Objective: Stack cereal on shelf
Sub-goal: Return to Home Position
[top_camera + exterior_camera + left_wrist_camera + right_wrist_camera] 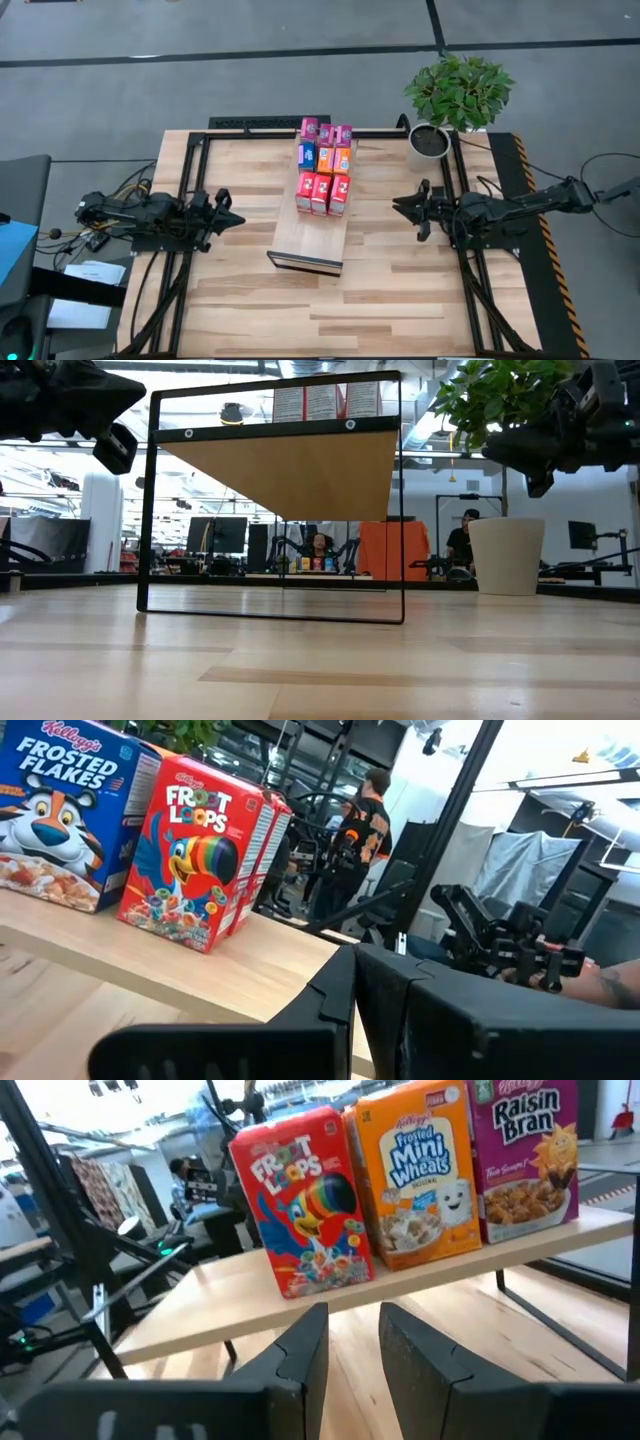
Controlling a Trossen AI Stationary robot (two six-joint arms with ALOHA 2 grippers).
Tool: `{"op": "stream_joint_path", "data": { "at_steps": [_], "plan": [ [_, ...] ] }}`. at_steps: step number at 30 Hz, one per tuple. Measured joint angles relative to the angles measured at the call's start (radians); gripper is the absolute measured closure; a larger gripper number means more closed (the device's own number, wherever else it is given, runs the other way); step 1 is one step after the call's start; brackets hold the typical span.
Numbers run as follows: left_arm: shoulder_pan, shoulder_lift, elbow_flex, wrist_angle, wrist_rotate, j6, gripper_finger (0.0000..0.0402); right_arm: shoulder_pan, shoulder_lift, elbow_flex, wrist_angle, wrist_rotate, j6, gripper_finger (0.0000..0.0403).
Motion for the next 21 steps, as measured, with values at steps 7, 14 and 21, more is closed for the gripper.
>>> {"op": "stream_joint_path", "data": {
  "at_steps": [7,14,21],
  "plan": [
    [0.0,0.0,0.0,-0.089,0.0,-0.071,0.0401,0.063,0.001,0.0,-0.148,-0.225,0.182,0.0284],
    [0.0,0.01,0.002,-0.222,0.009,-0.075,0.0401,0.135,0.05,-0.001,-0.088,0.018,0.105,0.0284],
    [0.0,0.014,0.007,-0.238,0.007,-0.075,0.0401,0.124,0.046,-0.001,-0.084,0.08,0.072,0.0284]
  ]
}}
